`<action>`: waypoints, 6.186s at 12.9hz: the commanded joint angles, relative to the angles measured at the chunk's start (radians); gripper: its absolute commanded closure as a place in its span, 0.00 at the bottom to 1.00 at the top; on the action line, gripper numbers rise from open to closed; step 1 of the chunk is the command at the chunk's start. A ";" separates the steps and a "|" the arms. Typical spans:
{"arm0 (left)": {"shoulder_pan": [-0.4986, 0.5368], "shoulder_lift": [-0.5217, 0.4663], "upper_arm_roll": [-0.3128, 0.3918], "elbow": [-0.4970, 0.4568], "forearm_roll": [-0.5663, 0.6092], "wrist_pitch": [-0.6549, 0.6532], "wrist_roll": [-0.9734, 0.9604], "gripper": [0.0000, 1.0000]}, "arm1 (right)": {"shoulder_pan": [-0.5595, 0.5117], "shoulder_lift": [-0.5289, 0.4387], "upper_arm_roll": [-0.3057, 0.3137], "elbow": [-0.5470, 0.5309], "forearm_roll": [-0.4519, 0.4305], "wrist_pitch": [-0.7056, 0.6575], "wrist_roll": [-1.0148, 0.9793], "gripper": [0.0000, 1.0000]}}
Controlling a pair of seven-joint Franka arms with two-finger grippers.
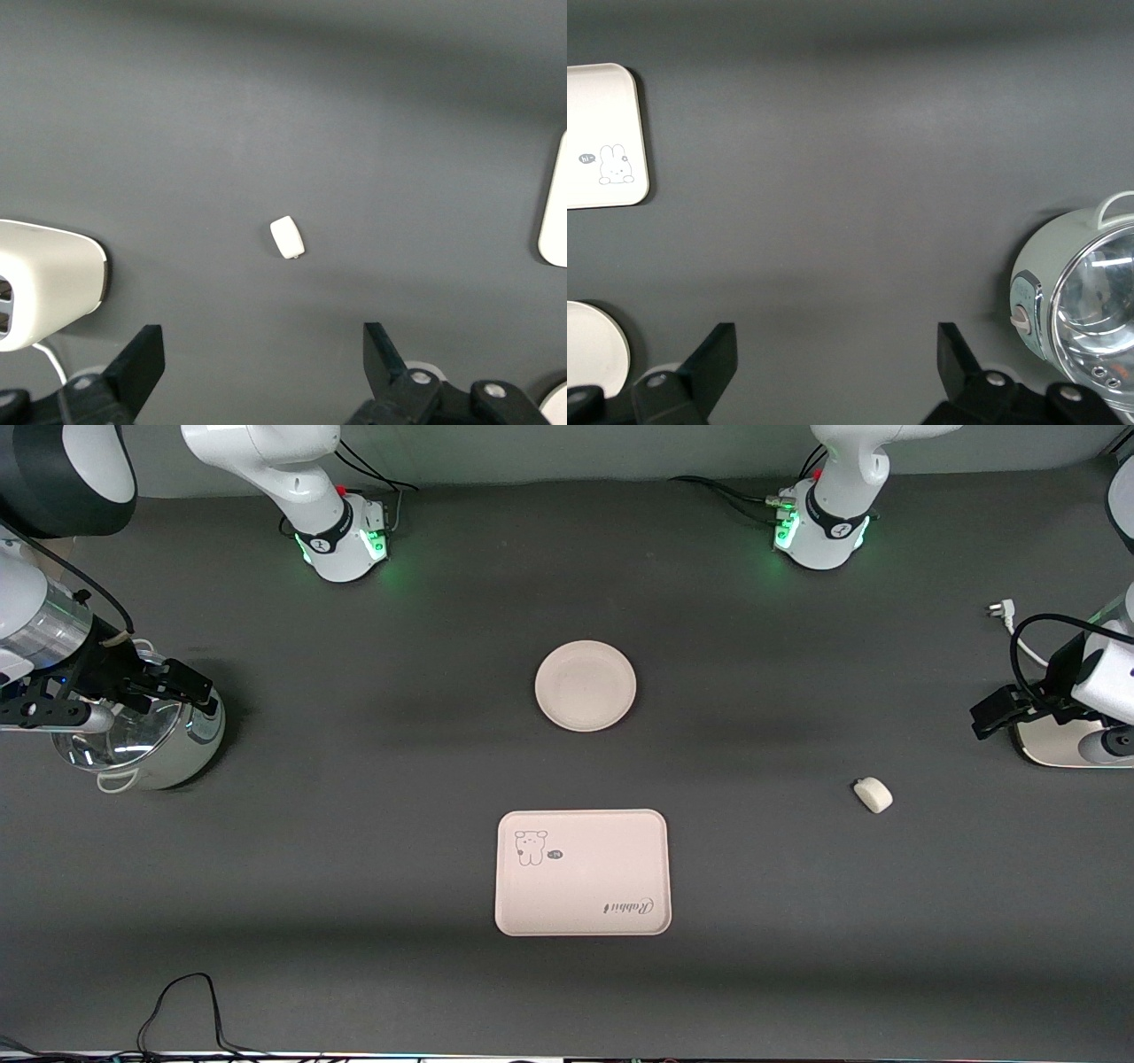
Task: Place bun in plate and plate on tray
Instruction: 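Reach the left gripper to the white bun while the right gripper approaches the plate, then close the left gripper on the white bun and lift it, then carry the bun over the white plate and lower it onto the plate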
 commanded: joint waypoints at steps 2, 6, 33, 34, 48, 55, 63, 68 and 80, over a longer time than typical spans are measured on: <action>-0.036 0.018 -0.013 0.047 -0.001 -0.079 0.023 0.00 | 0.009 -0.026 -0.003 -0.016 -0.002 0.013 -0.022 0.00; -0.127 0.012 0.076 0.047 0.000 -0.086 0.027 0.00 | 0.011 -0.024 0.000 -0.013 0.000 0.010 -0.013 0.00; -0.065 0.394 0.109 -0.410 -0.017 0.702 -0.074 0.01 | 0.104 -0.003 0.276 -0.373 0.066 0.399 0.343 0.00; -0.067 0.397 0.107 -0.422 -0.017 0.719 -0.075 0.01 | 0.106 0.011 0.279 -0.373 0.066 0.413 0.343 0.00; -0.064 0.406 0.106 -0.425 -0.017 0.708 -0.094 0.67 | 0.104 0.183 0.420 -0.373 0.149 0.668 0.364 0.00; -0.068 0.095 0.102 -0.295 -0.009 0.200 -0.091 0.66 | 0.106 0.218 0.446 -0.370 0.150 0.712 0.407 0.00; -0.077 -0.103 -0.023 -0.072 -0.026 -0.252 -0.127 0.64 | 0.108 0.246 0.460 -0.372 0.149 0.736 0.406 0.00; -0.114 0.008 -0.314 -0.060 -0.099 -0.156 -0.538 0.64 | 0.127 0.277 0.460 -0.375 0.149 0.780 0.406 0.00; -0.444 0.391 -0.369 -0.167 -0.084 0.434 -1.122 0.63 | 0.127 0.343 0.459 -0.375 0.138 0.849 0.401 0.00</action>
